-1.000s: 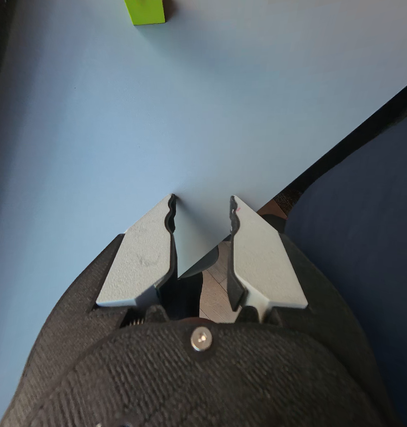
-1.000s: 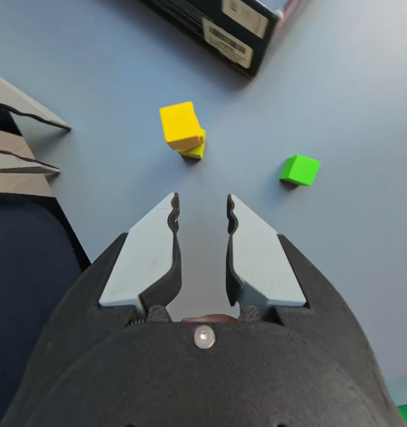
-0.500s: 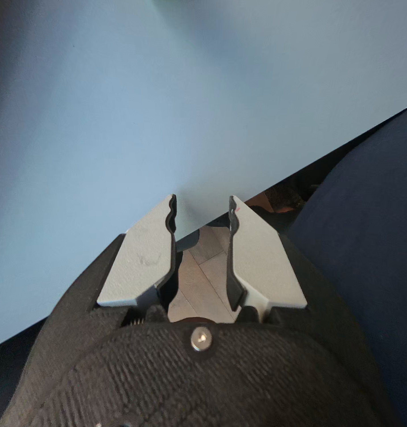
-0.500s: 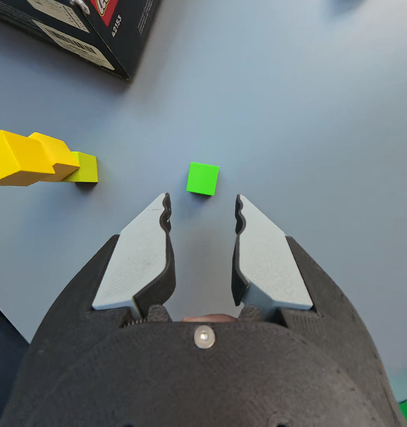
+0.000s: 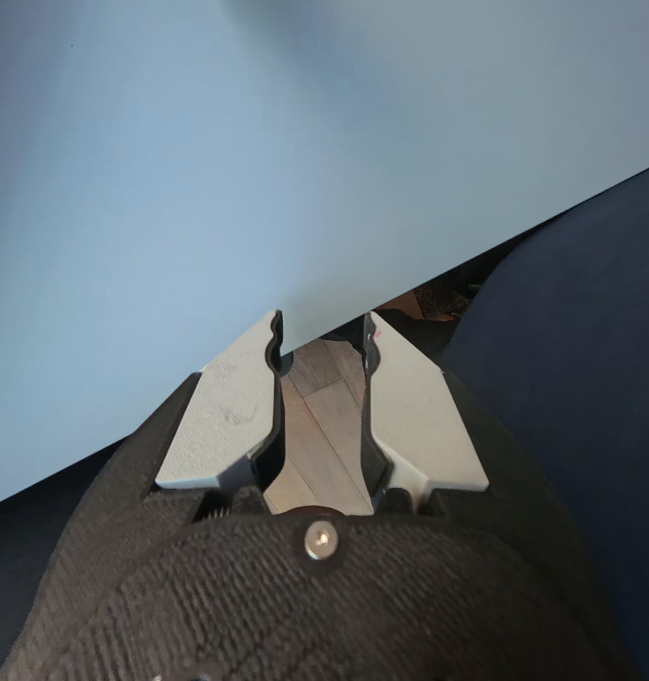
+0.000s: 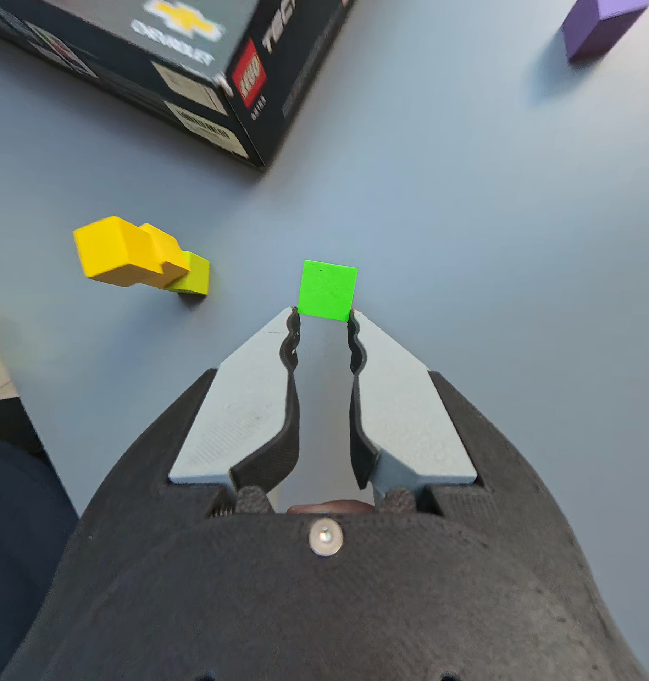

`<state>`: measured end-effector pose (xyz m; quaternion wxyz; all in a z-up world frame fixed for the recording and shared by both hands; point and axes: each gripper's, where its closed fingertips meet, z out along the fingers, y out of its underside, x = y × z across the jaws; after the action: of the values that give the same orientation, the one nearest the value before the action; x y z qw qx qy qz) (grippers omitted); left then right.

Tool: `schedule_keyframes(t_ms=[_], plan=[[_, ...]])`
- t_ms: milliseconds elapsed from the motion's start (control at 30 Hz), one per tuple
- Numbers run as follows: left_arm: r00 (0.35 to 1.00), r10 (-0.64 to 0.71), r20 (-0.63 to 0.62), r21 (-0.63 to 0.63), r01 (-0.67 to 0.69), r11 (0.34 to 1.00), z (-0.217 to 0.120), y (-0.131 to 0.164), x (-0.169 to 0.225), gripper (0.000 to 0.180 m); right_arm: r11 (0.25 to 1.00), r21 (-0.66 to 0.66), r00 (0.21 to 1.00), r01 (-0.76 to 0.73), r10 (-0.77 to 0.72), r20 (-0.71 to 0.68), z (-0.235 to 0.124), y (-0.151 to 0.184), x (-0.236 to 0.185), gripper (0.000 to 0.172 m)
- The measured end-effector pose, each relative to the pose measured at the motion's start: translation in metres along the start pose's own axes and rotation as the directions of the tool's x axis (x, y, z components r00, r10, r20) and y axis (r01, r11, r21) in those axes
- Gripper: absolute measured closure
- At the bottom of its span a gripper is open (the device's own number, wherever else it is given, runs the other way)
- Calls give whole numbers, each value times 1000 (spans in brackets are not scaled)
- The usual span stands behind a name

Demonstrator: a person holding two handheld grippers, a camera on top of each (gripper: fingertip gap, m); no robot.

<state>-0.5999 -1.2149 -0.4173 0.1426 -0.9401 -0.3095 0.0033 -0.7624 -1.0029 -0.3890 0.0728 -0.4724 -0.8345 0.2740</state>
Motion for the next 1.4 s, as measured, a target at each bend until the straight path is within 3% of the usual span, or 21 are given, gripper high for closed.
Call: schedule_keyframes(t_ms=[200,533,1067,1400], plan=[[999,46,-29,31,-45,998,4,-11,-3,139,995,81,999,49,-49,-9,-43,-32,-23,148],[990,124,-62,106,-117,987,9,-26,-20,140,999,48,999,7,-5,-41,-69,-22,-52,148],[976,202,-81,82,-196,977,22,-29,-27,138,992,112,991,58,-44,-129,-106,-40,-64,148],[961,275,-25,104,-272,957,24,-30,-30,142,988,151,1000,22,-22,2,-106,-50,-84,148]])
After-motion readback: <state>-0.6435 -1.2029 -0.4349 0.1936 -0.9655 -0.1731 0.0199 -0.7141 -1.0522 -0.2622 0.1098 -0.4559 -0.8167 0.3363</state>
